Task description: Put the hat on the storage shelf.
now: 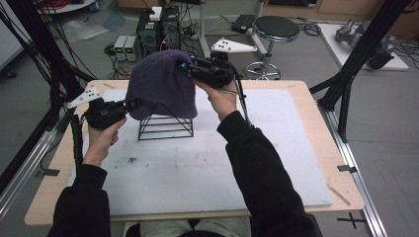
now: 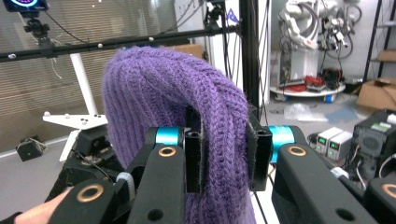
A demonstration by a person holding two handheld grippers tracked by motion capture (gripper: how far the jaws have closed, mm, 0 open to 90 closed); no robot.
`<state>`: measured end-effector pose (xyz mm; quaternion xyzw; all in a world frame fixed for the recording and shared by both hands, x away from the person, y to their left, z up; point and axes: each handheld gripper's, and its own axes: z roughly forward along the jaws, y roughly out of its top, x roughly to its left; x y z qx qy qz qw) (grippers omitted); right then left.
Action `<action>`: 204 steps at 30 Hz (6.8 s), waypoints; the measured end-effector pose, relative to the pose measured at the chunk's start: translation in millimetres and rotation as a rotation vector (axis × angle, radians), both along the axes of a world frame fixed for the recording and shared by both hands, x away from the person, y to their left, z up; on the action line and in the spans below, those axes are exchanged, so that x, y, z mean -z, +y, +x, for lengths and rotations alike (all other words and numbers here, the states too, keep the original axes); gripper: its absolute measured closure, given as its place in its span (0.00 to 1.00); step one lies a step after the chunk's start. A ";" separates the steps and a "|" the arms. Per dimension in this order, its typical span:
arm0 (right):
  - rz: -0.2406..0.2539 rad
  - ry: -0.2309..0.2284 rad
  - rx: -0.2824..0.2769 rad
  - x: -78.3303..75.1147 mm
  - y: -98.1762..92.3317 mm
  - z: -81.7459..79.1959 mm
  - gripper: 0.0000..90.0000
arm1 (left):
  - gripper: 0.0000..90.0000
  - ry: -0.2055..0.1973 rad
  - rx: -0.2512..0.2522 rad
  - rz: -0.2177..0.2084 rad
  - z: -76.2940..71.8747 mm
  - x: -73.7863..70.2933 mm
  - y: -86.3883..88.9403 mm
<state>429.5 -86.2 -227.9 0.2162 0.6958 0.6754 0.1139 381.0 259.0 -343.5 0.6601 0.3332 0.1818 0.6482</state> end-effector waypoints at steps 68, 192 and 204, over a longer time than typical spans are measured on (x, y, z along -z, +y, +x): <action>-0.053 0.114 0.085 91.2 12.8 10.7 0.76 | 0.88 0.101 -0.054 0.053 8.1 81.8 8.8; -0.053 0.011 0.882 204.6 -202.8 -124.0 0.13 | 0.18 -0.190 -0.625 -0.077 -119.1 90.0 22.5; -0.044 0.021 0.881 205.3 -204.7 -123.3 0.13 | 0.19 -0.177 -0.624 -0.076 -118.5 91.2 27.1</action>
